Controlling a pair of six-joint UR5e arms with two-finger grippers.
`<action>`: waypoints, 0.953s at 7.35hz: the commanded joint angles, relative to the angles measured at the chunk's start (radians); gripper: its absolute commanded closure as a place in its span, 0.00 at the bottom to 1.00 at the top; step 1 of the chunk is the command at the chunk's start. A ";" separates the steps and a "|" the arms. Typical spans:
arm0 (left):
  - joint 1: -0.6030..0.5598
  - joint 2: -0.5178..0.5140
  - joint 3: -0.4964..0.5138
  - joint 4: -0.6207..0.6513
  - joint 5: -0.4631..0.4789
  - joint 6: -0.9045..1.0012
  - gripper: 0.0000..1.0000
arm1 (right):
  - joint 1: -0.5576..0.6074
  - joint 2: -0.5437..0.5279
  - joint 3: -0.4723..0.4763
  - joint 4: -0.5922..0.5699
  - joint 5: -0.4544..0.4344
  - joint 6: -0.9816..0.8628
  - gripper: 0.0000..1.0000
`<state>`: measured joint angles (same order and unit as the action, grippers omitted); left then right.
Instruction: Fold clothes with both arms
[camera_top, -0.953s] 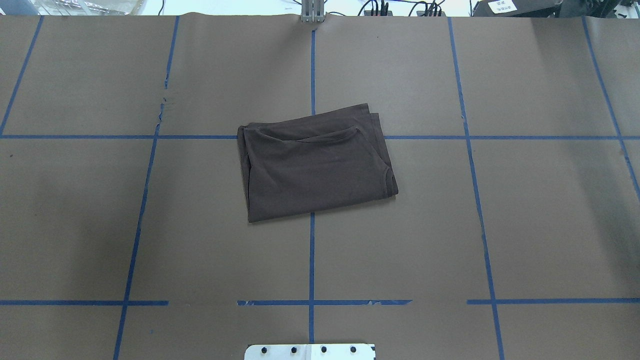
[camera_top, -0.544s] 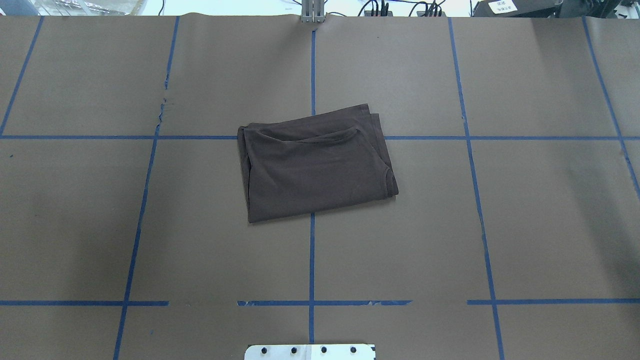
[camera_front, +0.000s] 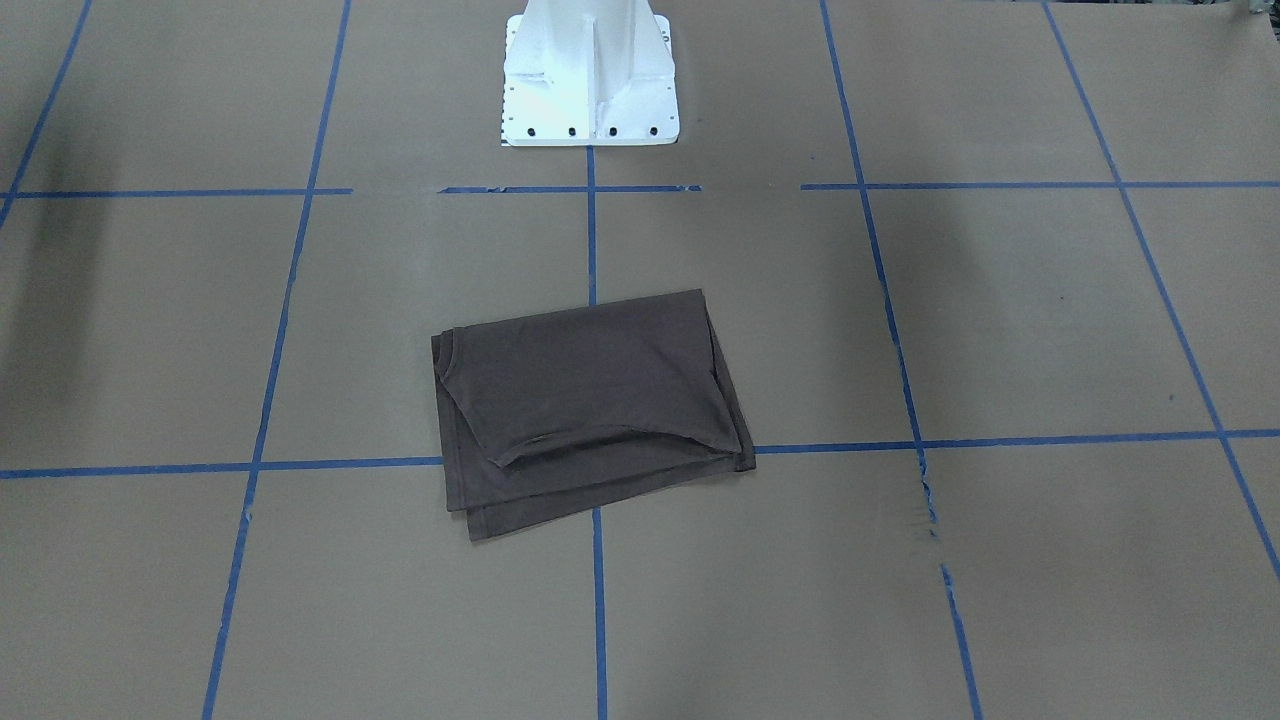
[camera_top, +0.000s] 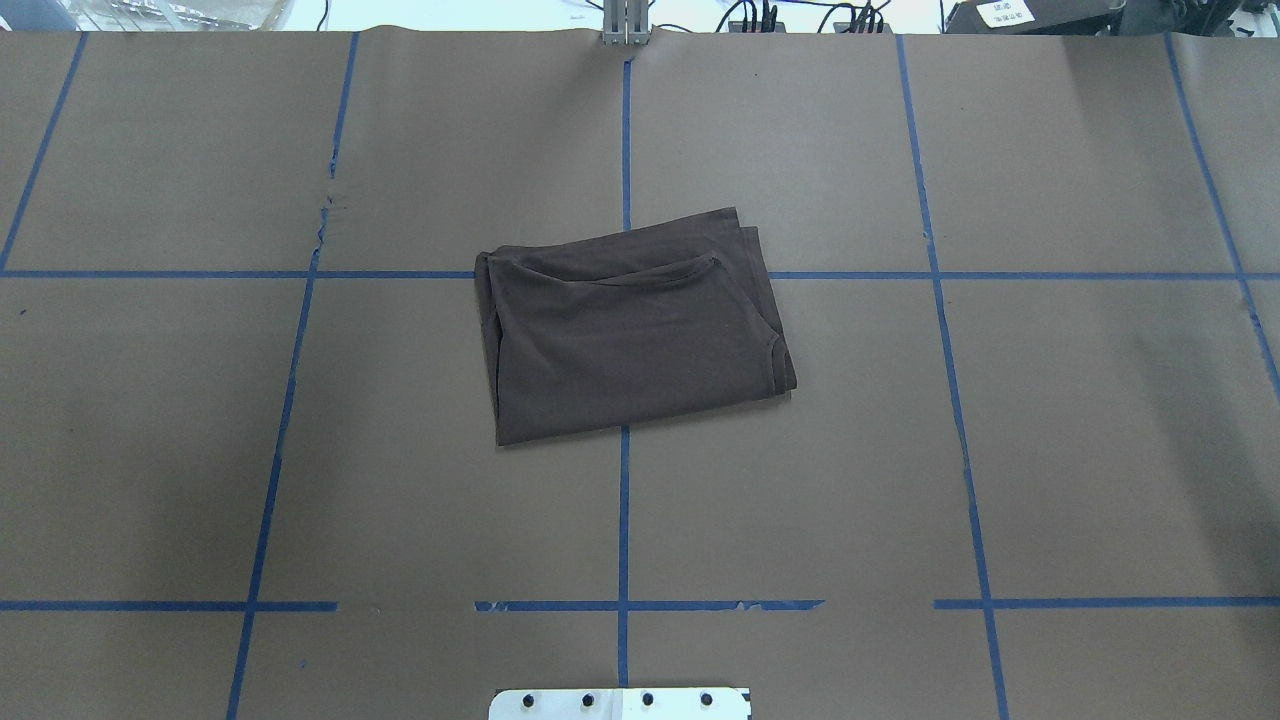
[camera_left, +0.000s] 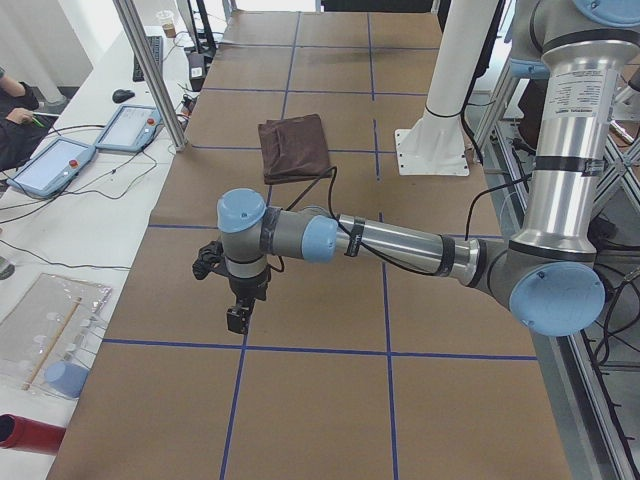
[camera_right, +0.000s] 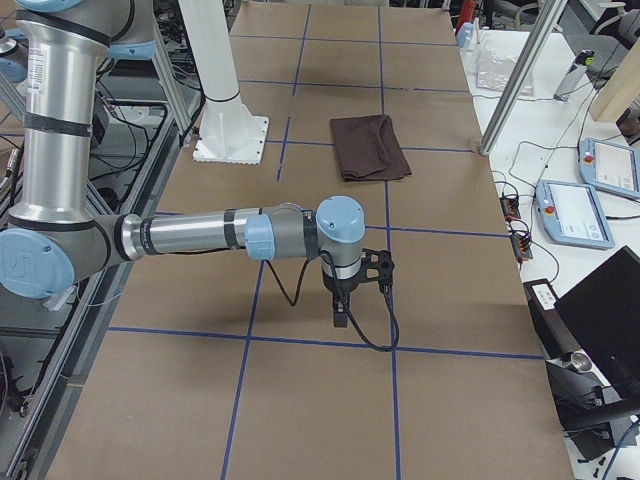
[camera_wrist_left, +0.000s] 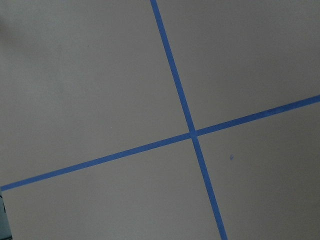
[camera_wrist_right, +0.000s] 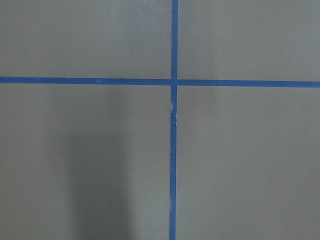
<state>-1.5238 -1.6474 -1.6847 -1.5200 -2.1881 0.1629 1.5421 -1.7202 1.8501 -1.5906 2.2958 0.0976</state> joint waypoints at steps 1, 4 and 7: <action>-0.001 0.010 -0.010 0.006 -0.001 0.001 0.00 | 0.001 -0.007 -0.017 0.004 0.004 -0.009 0.00; -0.001 0.027 0.002 0.001 -0.001 0.003 0.00 | 0.010 -0.019 -0.023 0.035 0.095 -0.012 0.00; -0.003 0.052 -0.006 -0.005 -0.002 0.003 0.00 | 0.042 -0.081 -0.026 0.049 0.079 -0.047 0.00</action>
<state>-1.5260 -1.6138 -1.6846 -1.5200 -2.1893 0.1656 1.5687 -1.7784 1.8236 -1.5491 2.3819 0.0670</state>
